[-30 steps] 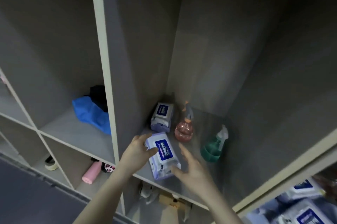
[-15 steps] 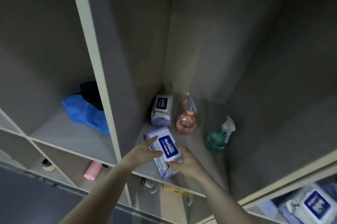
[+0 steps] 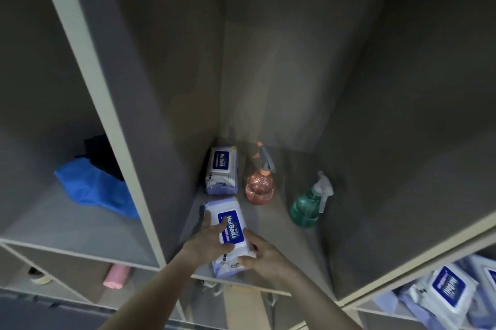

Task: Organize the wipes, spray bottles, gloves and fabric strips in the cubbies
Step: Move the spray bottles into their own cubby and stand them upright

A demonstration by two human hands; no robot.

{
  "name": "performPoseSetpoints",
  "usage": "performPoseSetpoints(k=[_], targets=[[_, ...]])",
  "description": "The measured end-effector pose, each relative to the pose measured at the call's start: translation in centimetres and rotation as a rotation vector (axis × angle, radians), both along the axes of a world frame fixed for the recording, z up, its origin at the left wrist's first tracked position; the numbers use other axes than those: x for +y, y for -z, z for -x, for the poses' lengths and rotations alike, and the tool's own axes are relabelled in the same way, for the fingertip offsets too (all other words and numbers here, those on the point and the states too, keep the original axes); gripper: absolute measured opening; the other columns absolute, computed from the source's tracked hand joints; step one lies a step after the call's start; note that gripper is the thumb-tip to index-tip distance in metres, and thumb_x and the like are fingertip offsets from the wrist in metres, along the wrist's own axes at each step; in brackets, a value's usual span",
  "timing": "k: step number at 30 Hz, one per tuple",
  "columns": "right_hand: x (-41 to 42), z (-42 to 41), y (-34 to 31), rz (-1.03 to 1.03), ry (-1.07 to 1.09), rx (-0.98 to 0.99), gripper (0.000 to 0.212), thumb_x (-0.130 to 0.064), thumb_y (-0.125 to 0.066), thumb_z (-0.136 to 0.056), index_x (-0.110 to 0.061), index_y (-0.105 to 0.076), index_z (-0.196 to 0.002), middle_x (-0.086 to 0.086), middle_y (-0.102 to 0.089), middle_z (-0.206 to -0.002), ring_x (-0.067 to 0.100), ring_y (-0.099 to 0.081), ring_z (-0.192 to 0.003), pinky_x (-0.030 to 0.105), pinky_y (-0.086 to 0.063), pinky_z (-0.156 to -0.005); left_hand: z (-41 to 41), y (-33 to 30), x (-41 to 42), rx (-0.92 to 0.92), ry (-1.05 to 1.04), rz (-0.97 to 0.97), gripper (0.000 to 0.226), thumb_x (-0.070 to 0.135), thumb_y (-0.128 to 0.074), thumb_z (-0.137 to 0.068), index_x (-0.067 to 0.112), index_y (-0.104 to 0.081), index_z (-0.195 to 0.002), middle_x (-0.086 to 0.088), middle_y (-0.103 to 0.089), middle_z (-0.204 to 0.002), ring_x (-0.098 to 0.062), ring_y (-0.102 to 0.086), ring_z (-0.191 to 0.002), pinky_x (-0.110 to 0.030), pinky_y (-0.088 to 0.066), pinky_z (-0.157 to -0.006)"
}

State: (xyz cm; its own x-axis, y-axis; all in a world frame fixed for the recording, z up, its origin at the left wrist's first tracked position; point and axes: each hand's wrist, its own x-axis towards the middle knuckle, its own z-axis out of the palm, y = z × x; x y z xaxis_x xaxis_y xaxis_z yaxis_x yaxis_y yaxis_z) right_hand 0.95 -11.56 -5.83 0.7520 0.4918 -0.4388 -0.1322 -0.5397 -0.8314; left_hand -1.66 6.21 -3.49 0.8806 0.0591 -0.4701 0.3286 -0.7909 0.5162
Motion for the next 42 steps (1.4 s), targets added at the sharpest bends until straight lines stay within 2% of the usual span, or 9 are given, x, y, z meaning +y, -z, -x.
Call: performPoseSetpoints(k=[6,10,13,18,21,23,27,32,42], targets=[[0.0,-0.3,1.2,-0.016,-0.011,0.085,0.090,-0.022,-0.068,-0.065,-0.018,-0.031,-0.147,-0.005,-0.043,-0.147,0.010,-0.047,-0.130,0.035,-0.035,-0.114,-1.0,-0.8,-0.6,-0.001,0.123,-0.212,0.059,0.032,-0.040,-0.099,0.020,-0.016,-0.151,-0.010,0.002,-0.160,-0.026,-0.022,-0.145,-0.034,-0.031,-0.112],[-0.7,0.0,0.8,0.017,-0.027,0.027,0.068,-0.008,-0.066,-0.080,-0.020,-0.041,-0.142,-0.011,-0.050,-0.139,0.006,-0.051,-0.124,0.028,-0.036,-0.112,-2.0,-0.9,-0.8,0.026,0.106,-0.323,0.056,0.042,-0.043,-0.094,0.020,-0.032,-0.145,-0.015,-0.019,-0.154,-0.024,-0.038,-0.137,-0.032,-0.037,-0.103],[-2.0,-1.1,-2.2,0.071,0.047,-0.204,0.053,-0.015,-0.067,-0.085,-0.018,-0.050,-0.135,-0.009,-0.051,-0.134,0.008,-0.048,-0.125,0.005,-0.031,-0.099,-3.4,-2.8,-1.1,-0.067,0.034,-0.396,0.045,0.048,-0.048,-0.089,0.021,-0.056,-0.124,-0.004,-0.051,-0.134,-0.020,-0.055,-0.118,-0.030,-0.044,-0.092],[-5.0,-4.3,-8.0,0.340,0.356,-0.854,0.058,-0.019,-0.067,-0.079,-0.022,-0.051,-0.135,0.008,-0.051,-0.138,0.027,-0.047,-0.127,0.033,-0.040,-0.106,-8.8,-7.8,-2.3,-0.323,-0.163,0.093,0.055,0.049,-0.062,-0.084,0.019,-0.055,-0.129,-0.010,-0.063,-0.125,-0.025,-0.060,-0.115,-0.031,-0.047,-0.089],[-6.7,-5.9,-10.3,0.470,0.579,-1.097,0.061,-0.019,-0.073,-0.073,-0.016,-0.053,-0.131,0.014,-0.052,-0.126,0.035,-0.054,-0.112,0.043,-0.050,-0.090,-13.0,-9.6,-4.0,-0.434,-0.348,0.457,0.051,0.038,-0.070,-0.081,0.012,-0.057,-0.123,-0.008,-0.064,-0.123,-0.020,-0.061,-0.103,-0.014,-0.048,-0.065],[-7.7,-7.2,-10.9,0.627,0.607,-1.035,0.068,-0.027,-0.073,-0.075,-0.012,-0.047,-0.136,0.018,-0.051,-0.126,0.038,-0.052,-0.113,0.043,-0.049,-0.087,-15.6,-9.6,-5.6,-0.413,-0.417,0.496,0.059,0.037,-0.068,-0.084,0.006,-0.048,-0.131,-0.011,-0.056,-0.132,-0.022,-0.058,-0.107,-0.008,-0.048,-0.057],[-8.6,-10.1,-10.7,0.747,0.498,-0.543,0.070,-0.046,-0.055,-0.089,-0.012,-0.029,-0.145,0.012,-0.058,-0.131,0.028,-0.058,-0.116,0.033,-0.048,-0.087,-19.4,-7.4,-7.1,-0.273,-0.357,0.259,0.113,0.061,-0.066,-0.074,0.009,-0.001,-0.151,-0.012,-0.022,-0.157,-0.031,-0.042,-0.134,-0.038,-0.049,-0.096],[-9.1,-11.8,-10.1,0.676,0.376,-0.393,0.035,-0.032,-0.049,-0.092,-0.020,-0.060,-0.124,0.005,-0.063,-0.126,0.023,-0.061,-0.113,0.028,-0.049,-0.088,-19.6,-5.7,-6.8,-0.413,-0.334,0.126,0.040,0.017,-0.055,-0.088,0.012,-0.050,-0.128,-0.018,-0.061,-0.125,-0.032,-0.062,-0.111,-0.037,-0.051,-0.092],[-8.8,-12.4,-12.1,0.660,0.175,-0.542,0.026,-0.007,-0.061,-0.080,-0.016,-0.077,-0.098,0.009,-0.071,-0.108,0.026,-0.064,-0.105,0.025,-0.051,-0.086,-15.8,-5.9,-6.9,-0.372,-0.221,0.199,0.037,0.006,-0.054,-0.082,0.019,-0.065,-0.115,-0.010,-0.070,-0.111,-0.020,-0.067,-0.100,-0.023,-0.050,-0.078]])
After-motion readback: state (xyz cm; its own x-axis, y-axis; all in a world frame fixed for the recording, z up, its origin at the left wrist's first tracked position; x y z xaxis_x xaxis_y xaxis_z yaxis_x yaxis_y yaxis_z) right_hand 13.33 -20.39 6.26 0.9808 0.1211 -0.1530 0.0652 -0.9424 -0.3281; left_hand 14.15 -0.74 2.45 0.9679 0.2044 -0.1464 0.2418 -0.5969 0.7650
